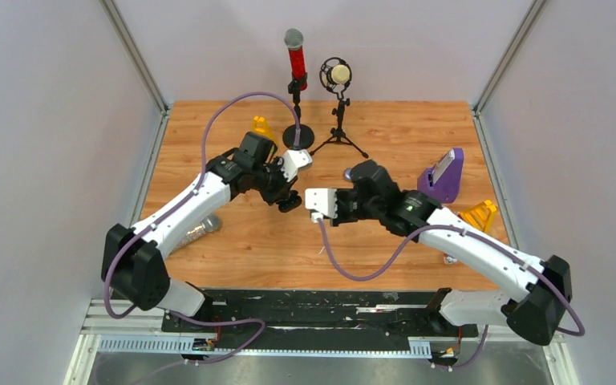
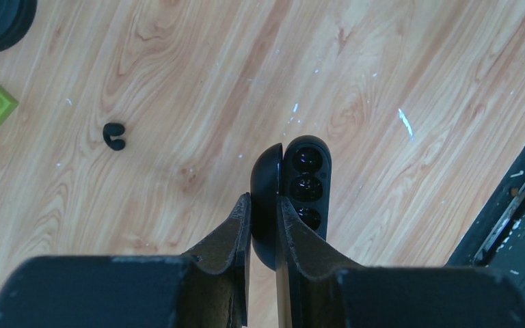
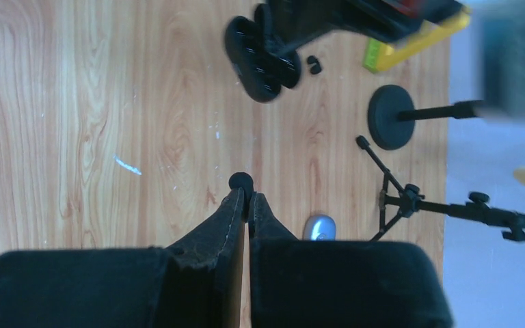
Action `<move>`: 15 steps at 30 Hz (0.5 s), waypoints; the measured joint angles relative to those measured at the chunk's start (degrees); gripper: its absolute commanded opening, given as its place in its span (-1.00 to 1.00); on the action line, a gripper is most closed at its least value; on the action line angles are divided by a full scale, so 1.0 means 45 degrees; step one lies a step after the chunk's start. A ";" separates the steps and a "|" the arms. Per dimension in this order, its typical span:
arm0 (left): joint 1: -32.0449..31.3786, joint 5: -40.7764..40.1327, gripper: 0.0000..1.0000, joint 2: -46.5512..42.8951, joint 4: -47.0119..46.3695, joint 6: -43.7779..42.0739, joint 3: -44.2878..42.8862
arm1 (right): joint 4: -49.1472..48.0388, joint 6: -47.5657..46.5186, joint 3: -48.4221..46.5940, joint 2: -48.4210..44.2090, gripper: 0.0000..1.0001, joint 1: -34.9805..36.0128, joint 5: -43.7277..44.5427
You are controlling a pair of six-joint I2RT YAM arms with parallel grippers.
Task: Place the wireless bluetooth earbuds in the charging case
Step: Place the earbud in the charging case.
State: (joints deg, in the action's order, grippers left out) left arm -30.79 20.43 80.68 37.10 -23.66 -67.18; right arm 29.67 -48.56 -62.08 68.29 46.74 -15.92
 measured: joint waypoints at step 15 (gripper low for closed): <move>-0.1282 -0.0316 -0.60 0.1336 0.0520 0.1331 -0.1112 | 0.0617 -0.1593 -0.0933 0.2448 -1.00 0.3521 0.3531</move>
State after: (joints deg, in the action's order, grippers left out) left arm -36.56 19.00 86.70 39.44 -17.67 -72.18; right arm 32.45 -55.72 -66.28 79.31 62.59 -0.03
